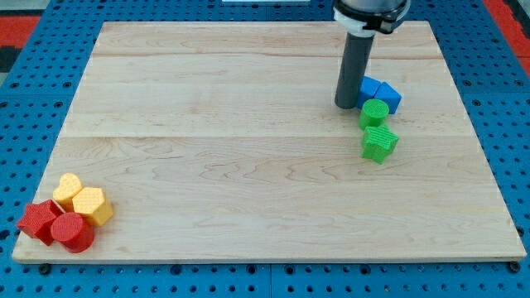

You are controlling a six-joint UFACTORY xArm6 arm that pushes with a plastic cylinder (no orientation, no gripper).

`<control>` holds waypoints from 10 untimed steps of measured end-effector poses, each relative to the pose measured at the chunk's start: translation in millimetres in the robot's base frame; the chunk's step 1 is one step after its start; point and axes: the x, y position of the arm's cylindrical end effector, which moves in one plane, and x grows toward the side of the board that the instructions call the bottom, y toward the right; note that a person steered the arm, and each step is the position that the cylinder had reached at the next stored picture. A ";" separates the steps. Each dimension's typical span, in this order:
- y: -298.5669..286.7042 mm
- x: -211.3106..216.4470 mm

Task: Move your arm separating red star and red circle

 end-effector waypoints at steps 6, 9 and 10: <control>-210.3 -12.6; -423.9 27.4; -425.3 36.6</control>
